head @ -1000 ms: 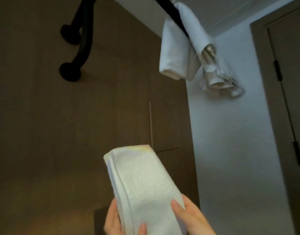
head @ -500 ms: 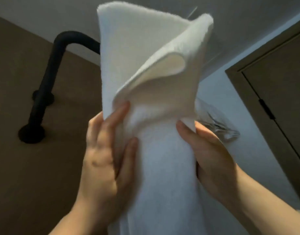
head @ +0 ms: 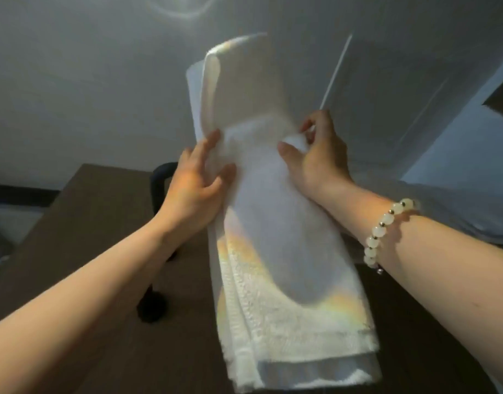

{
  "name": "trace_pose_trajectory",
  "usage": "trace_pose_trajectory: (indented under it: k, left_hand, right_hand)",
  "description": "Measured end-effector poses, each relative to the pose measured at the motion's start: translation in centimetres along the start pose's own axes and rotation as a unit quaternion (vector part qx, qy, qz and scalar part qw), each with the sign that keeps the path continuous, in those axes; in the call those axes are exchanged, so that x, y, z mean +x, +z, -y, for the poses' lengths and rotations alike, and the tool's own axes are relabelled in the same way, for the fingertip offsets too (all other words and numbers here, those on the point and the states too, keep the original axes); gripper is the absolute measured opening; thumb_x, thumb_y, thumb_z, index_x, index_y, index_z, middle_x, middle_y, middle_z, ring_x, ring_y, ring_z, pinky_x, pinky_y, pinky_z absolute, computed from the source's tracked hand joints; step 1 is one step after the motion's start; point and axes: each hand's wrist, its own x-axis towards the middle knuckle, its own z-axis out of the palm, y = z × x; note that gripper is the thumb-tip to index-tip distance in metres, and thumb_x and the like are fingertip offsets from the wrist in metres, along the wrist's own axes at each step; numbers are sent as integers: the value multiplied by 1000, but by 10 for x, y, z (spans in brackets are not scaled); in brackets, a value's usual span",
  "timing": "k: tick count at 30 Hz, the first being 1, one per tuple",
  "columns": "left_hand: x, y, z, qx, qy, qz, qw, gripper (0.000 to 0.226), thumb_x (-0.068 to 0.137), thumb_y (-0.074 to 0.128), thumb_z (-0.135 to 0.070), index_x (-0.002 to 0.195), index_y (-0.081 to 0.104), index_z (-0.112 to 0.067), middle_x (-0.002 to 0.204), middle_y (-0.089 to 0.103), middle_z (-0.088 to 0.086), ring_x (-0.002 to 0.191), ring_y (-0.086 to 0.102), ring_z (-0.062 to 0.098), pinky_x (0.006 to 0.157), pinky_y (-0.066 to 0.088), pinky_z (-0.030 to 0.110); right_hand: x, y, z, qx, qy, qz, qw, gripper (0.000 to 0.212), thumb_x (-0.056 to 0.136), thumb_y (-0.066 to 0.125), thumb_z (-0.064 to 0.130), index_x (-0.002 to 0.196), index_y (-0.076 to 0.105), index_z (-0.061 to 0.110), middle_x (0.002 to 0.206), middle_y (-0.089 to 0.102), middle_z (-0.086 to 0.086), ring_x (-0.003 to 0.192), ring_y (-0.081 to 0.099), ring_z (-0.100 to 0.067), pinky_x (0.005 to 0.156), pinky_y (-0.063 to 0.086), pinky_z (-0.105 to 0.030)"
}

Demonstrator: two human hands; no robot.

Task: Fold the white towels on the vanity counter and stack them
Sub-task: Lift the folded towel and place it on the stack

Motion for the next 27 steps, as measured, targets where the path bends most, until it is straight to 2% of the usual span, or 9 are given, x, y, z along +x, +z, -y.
trace_pose_trajectory:
  k: [1, 3, 9, 12, 15, 17, 21, 23, 27]
  left_hand:
    - [5, 0, 2, 45, -6, 13, 999, 62, 88, 60, -37, 143, 33, -28, 127, 41, -2, 115, 48, 14, 93, 32, 11]
    - [14, -1, 6, 100, -19, 44, 994, 60, 92, 54, -34, 146, 28, -29, 135, 41, 2, 117, 50, 18, 90, 32, 13]
    - [33, -5, 21, 204, -49, 94, 973, 63, 94, 49, -40, 148, 21, -27, 141, 34, 6, 124, 45, 25, 97, 34, 26]
    - [36, -6, 29, 267, -54, 122, 954, 64, 94, 48, -41, 149, 18, -25, 142, 32, 9, 125, 43, 30, 98, 36, 32]
    - [44, -7, 34, 309, -44, 140, 940, 66, 93, 48, -44, 149, 18, -25, 141, 32, 12, 127, 40, 33, 102, 34, 36]
    - [48, -8, 34, 331, -32, 146, 932, 68, 91, 50, -46, 148, 20, -24, 140, 34, 14, 128, 39, 33, 104, 31, 34]
    - [50, -11, 33, 381, -13, 159, 911, 69, 87, 50, -55, 145, 27, -27, 135, 34, 12, 126, 39, 32, 103, 30, 31]
    - [52, -14, 32, 425, 3, 153, 892, 66, 83, 49, -62, 140, 38, -29, 131, 32, 9, 119, 42, 32, 100, 32, 34]
    - [65, -17, 28, 572, 108, 138, 802, 71, 79, 35, -75, 129, 52, -28, 133, 40, 3, 121, 35, 27, 93, 27, 41]
  right_hand:
    - [6, 5, -5, -24, -18, 9, 999, 20, 86, 63, 18, 101, 48, 19, 97, 50, -3, 92, 52, -26, 68, 31, -23]
    - [17, 16, -14, -52, -34, 24, 998, 21, 87, 61, 17, 108, 57, 14, 109, 57, -9, 107, 53, -28, 79, 33, -25]
    - [30, 47, -28, -152, -95, 93, 979, 39, 93, 50, 18, 132, 50, 15, 135, 47, -19, 127, 41, -33, 100, 32, -27]
    - [28, 62, -33, -204, -115, 116, 965, 40, 95, 47, 20, 134, 47, 17, 131, 46, -23, 122, 43, -39, 99, 38, -34]
    - [30, 71, -38, -230, -125, 117, 958, 38, 95, 44, 25, 132, 50, 17, 123, 49, -24, 116, 47, -38, 93, 40, -33]
    - [31, 72, -39, -263, -128, 109, 950, 36, 96, 39, 29, 129, 53, 20, 119, 48, -23, 113, 49, -38, 88, 41, -34]
    - [33, 74, -37, -363, -113, 112, 918, 44, 99, 24, 36, 130, 54, 22, 137, 34, -17, 127, 33, -33, 99, 32, -40]
    - [36, 77, -37, -388, -110, 119, 907, 52, 99, 21, 42, 134, 50, 17, 145, 26, -12, 132, 22, -28, 105, 22, -43]
    - [38, 83, -36, -381, -127, 136, 905, 57, 100, 16, 42, 135, 44, 7, 144, 34, -12, 134, 24, -26, 106, 20, -42]
